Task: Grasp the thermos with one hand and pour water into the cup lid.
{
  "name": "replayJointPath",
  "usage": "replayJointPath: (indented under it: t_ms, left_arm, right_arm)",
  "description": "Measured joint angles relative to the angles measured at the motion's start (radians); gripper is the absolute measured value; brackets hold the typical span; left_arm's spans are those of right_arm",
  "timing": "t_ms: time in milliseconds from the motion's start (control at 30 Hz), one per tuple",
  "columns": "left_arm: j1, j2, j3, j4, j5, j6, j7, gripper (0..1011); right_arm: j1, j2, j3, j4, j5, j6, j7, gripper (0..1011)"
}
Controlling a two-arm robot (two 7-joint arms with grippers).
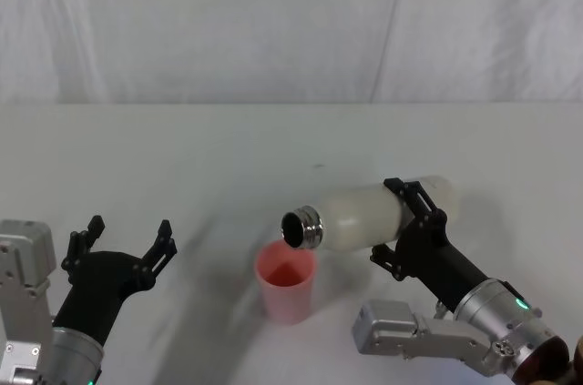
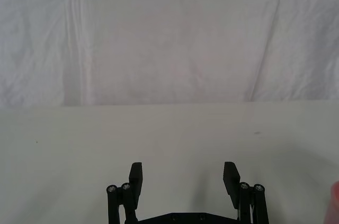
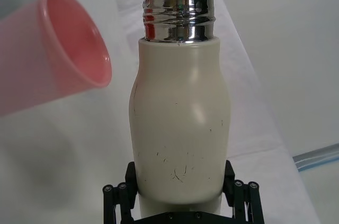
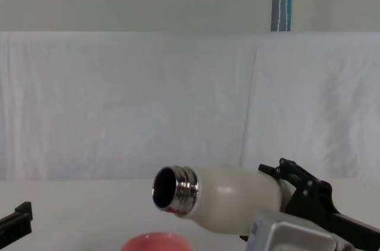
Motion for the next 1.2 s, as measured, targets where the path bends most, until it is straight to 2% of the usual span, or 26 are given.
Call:
replayJointPath:
  t_ms: [467, 1200]
  left_arm:
    - [0.0, 0.0, 0.0, 0.0, 0.0, 0.0, 0.0, 1001]
    - [0.0, 0.0, 0.0, 0.0, 0.0, 0.0, 0.0, 1001]
  right_arm:
    - [0.039, 0.028, -0.027, 0.035, -0.07, 0.018, -0.049, 951]
    - [0.079, 0.038, -0.059, 0.055, -0.099, 0.019, -0.073, 951]
